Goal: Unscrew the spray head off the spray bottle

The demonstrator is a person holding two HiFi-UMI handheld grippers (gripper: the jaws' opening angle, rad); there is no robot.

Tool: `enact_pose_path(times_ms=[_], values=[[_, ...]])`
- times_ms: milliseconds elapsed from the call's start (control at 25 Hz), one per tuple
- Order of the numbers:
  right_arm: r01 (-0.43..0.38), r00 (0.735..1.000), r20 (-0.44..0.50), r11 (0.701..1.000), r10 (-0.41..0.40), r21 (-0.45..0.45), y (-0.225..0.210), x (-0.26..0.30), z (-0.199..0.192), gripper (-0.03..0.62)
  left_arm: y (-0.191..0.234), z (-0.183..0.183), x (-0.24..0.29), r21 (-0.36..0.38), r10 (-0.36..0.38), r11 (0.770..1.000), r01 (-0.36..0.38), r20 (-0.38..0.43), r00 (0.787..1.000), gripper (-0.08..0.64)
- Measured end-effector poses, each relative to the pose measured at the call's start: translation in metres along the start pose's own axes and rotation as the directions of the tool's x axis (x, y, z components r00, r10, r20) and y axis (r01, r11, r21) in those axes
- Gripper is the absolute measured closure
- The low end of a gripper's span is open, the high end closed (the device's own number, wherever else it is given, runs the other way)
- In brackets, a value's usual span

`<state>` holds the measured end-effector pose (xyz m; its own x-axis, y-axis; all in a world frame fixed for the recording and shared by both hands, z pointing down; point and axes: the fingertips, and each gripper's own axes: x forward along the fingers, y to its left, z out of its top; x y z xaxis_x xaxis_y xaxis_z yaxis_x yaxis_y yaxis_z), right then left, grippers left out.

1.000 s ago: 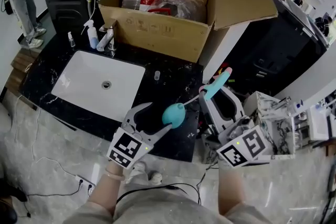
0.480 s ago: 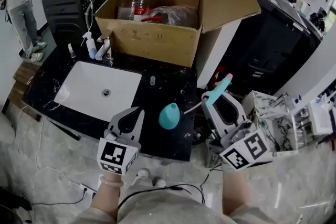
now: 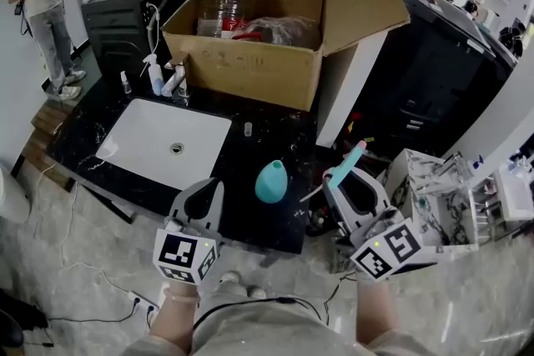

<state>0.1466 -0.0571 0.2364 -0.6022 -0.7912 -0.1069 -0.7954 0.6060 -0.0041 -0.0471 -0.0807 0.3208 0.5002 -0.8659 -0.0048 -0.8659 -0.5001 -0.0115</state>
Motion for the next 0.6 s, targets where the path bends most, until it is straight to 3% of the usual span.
enact_pose_path(times_ms=[600], values=[[-0.049, 0.998, -0.046, 0.998, 0.051, 0.05, 0.022, -0.017, -0.034, 0.459, -0.002, -0.012, -0.029, -0.014, 0.078, 0.997, -0.078, 0.005, 0.997, 0.555]])
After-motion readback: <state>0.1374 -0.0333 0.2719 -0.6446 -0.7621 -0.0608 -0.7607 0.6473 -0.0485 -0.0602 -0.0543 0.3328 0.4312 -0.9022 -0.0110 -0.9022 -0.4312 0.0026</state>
